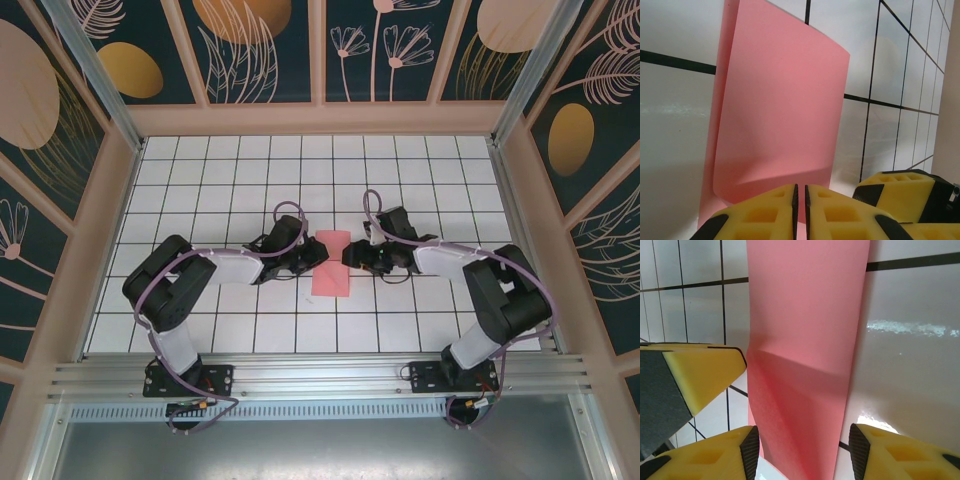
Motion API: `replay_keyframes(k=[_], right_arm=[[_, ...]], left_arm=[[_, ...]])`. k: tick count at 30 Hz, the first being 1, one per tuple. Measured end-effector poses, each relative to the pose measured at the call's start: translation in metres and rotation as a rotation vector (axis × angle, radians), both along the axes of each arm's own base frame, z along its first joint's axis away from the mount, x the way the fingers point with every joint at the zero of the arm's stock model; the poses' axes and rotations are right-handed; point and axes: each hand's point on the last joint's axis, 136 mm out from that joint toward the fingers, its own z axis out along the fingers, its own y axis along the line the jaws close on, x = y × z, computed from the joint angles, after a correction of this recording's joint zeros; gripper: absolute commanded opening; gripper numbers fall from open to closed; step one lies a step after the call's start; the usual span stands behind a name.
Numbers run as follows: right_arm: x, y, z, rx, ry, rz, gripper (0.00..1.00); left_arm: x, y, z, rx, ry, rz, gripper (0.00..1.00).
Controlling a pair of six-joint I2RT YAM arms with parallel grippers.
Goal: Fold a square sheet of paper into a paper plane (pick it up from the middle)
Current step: Turn over the paper at the center of the table.
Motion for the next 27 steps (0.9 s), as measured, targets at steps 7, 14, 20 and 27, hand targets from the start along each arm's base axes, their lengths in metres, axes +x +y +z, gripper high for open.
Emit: replay_keyframes(k=[7, 14, 20, 27], right_arm=[[0.001, 0.001, -0.016, -0.023, 0.038, 0.001, 0.50], [0.003, 0.005, -0.019, -0.015, 0.044, 0.009, 0.46], [0.004, 0.007, -0.019, -0.006, 0.050, 0.007, 0.45], [0.004, 0.014, -0.018, 0.030, 0.051, 0.023, 0.42]], left_arm=[[-0.001, 0.002, -0.014, 0.026, 0.021, 0.001, 0.17], [-0.001, 0.004, -0.020, 0.040, 0.026, 0.004, 0.19], [-0.001, 0.004, -0.020, 0.040, 0.026, 0.004, 0.20], [0.000, 0.003, -0.019, 0.037, 0.023, 0.004, 0.22]])
